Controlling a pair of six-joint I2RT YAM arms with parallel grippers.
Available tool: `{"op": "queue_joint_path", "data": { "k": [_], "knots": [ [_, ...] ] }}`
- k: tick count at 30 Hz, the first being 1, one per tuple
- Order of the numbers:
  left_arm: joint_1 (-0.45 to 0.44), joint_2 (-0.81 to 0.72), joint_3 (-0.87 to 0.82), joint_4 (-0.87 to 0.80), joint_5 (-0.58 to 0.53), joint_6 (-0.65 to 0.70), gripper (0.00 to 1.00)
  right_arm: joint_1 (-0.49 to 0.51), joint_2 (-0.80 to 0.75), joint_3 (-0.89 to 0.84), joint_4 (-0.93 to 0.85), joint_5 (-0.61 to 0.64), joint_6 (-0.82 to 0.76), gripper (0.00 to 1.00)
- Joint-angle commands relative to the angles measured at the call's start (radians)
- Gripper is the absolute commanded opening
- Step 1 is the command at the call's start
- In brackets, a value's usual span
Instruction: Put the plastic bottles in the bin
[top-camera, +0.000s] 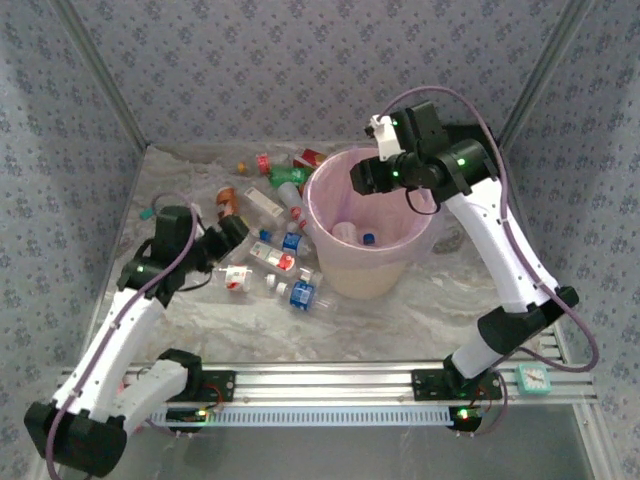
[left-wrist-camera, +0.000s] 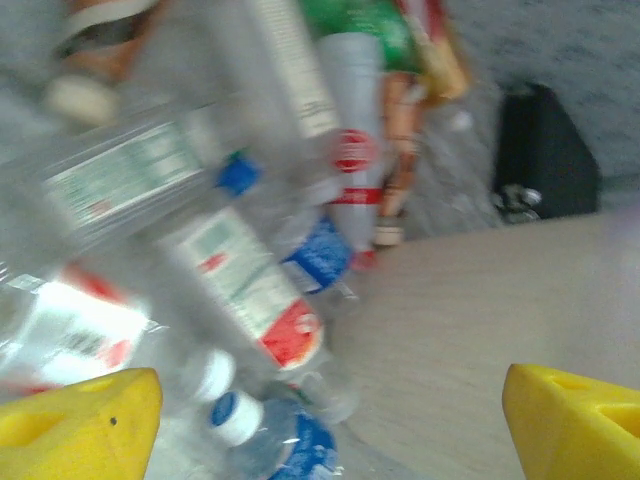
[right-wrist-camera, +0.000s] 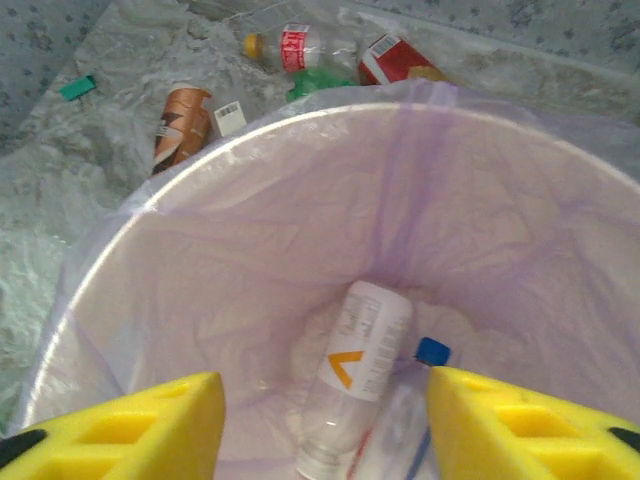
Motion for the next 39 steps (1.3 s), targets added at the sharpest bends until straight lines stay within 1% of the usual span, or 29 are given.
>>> {"op": "queue_joint_path", "data": {
  "k": [1, 4, 5, 7, 10, 12, 15, 17, 20, 23, 26, 37, 39],
  "knots": [
    [0.046, -0.064, -0.1, -0.046, -0.076, -0.21, 0.9, -0.011, -0.056, -0.028, 0.012, 0.043, -0.023, 0.69],
    [0.09, -0.072, -0.202, -0.026, -0.085, -0.362, 0.91, -0.018, -0.062, -0.04, 0.016, 0.047, -0.031, 0.83],
    [0.098, -0.07, -0.227, -0.021, -0.094, -0.399, 0.91, -0.019, -0.062, -0.04, 0.009, 0.052, -0.036, 0.85],
    [0.1, -0.061, -0.262, 0.026, -0.105, -0.448, 0.92, -0.02, -0.068, -0.047, 0.004, 0.064, -0.042, 0.86],
    [0.097, -0.022, -0.314, 0.134, -0.066, -0.542, 0.92, -0.032, -0.082, -0.075, 0.014, 0.07, -0.043, 0.87],
    [0.061, 0.016, -0.314, 0.147, -0.081, -0.58, 0.92, -0.038, -0.088, -0.089, 0.022, 0.07, -0.043, 0.87],
    [-0.053, 0.061, -0.292, 0.138, -0.192, -0.646, 0.92, -0.046, -0.095, -0.106, 0.033, 0.074, -0.041, 0.87],
    [-0.096, 0.104, -0.301, 0.191, -0.222, -0.69, 0.91, -0.056, -0.104, -0.119, 0.047, 0.074, -0.039, 0.86],
    [-0.124, 0.177, -0.299, 0.239, -0.218, -0.729, 0.91, -0.066, -0.111, -0.124, 0.054, 0.067, -0.036, 0.86],
    [-0.153, 0.21, -0.284, 0.235, -0.267, -0.76, 0.91, -0.072, -0.121, -0.131, 0.051, 0.07, -0.04, 0.86],
    [-0.158, 0.225, -0.287, 0.251, -0.296, -0.784, 0.9, -0.081, -0.136, -0.147, 0.053, 0.069, -0.043, 0.86],
    [-0.19, 0.358, -0.297, 0.348, -0.293, -0.822, 0.88, -0.112, -0.171, -0.191, 0.071, 0.05, -0.046, 0.86],
    [-0.189, 0.377, -0.296, 0.356, -0.294, -0.826, 0.86, -0.116, -0.177, -0.193, 0.07, 0.047, -0.048, 0.86]
  ]
}}
